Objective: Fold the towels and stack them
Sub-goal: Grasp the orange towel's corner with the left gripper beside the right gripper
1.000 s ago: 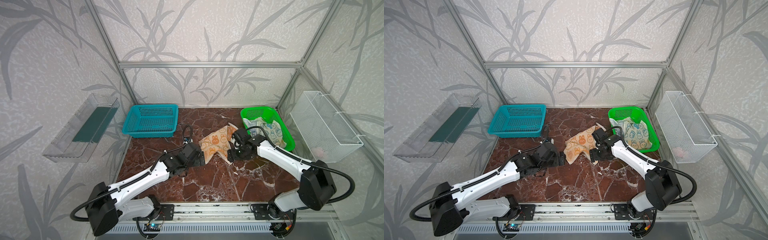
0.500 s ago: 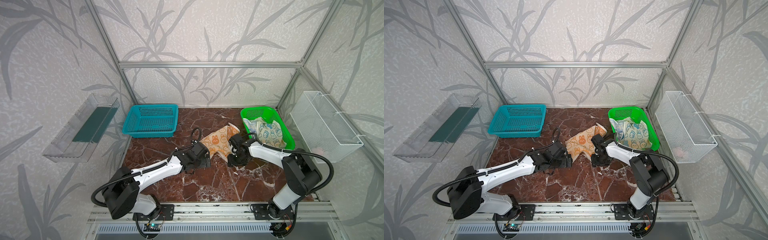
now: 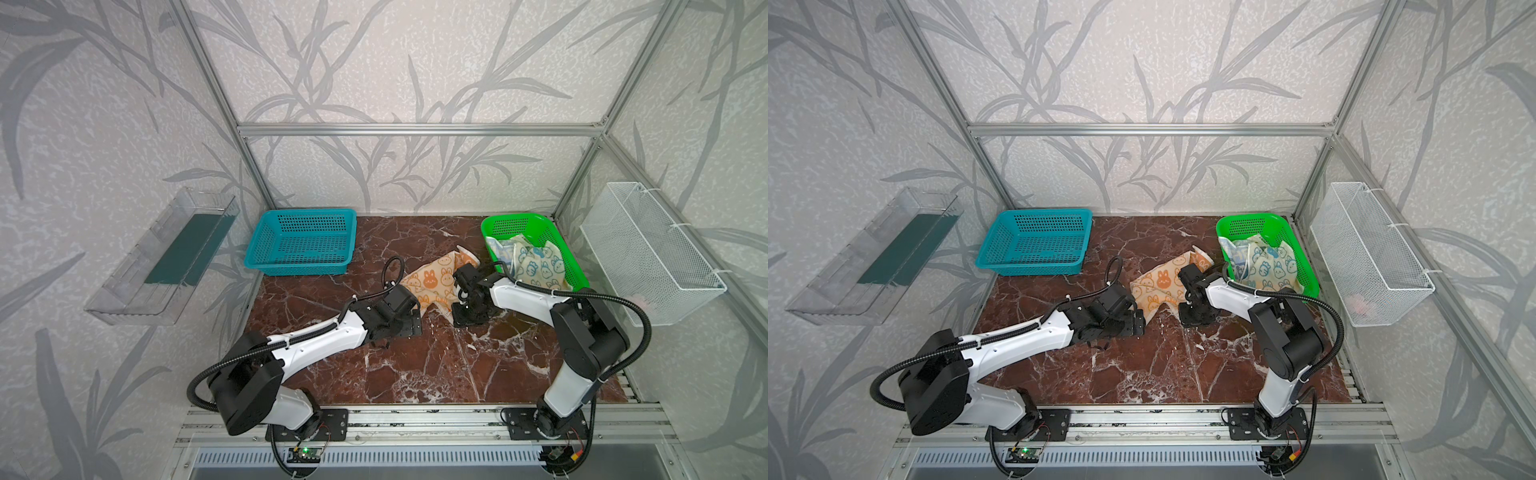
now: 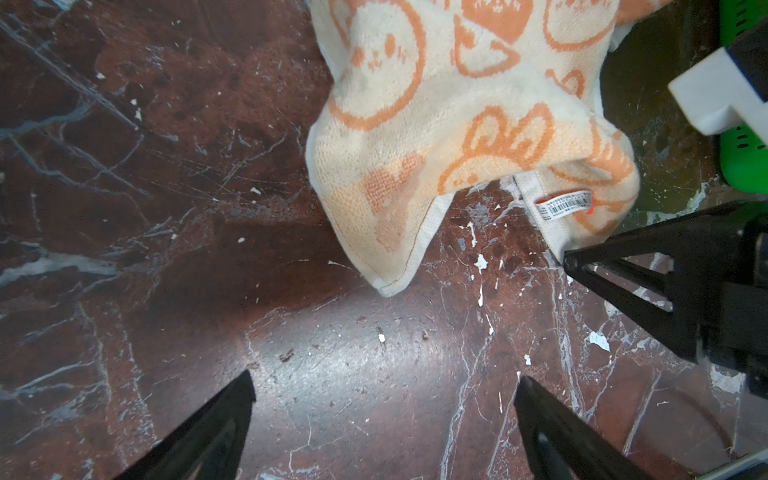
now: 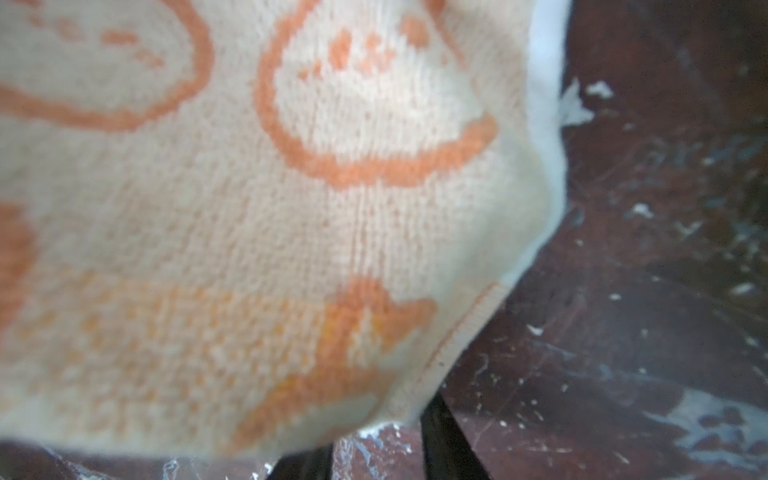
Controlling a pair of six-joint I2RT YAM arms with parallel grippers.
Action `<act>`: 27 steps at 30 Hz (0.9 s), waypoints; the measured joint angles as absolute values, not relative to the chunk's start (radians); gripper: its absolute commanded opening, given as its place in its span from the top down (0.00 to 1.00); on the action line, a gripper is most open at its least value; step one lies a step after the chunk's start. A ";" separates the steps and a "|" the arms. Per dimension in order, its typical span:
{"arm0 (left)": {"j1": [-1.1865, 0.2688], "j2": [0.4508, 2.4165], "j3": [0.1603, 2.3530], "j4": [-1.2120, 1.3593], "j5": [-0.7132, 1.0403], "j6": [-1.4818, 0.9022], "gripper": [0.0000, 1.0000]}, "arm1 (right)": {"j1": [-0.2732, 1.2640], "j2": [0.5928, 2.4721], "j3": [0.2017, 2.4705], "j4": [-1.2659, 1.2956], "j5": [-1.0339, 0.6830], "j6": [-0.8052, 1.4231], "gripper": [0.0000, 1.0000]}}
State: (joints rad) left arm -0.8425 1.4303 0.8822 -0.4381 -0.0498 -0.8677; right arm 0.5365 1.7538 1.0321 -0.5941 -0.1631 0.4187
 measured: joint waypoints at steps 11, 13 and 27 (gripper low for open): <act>-0.842 1.556 0.914 -0.439 -0.035 -0.855 0.05 | 0.537 1.758 1.030 -0.575 -0.159 0.427 0.99; -0.842 1.576 0.928 -0.439 -0.032 -0.849 0.05 | 0.537 1.758 1.030 -0.575 -0.162 0.430 1.00; -0.836 1.752 1.068 -0.464 -0.043 -0.804 0.29 | 0.537 1.748 1.017 -0.562 -0.169 0.435 1.00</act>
State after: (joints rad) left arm -0.8356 1.7519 1.0679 -0.4637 -0.0429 -0.8043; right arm 0.5365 1.7477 1.0172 -0.5621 -0.1688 0.4347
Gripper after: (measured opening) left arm 0.737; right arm 0.054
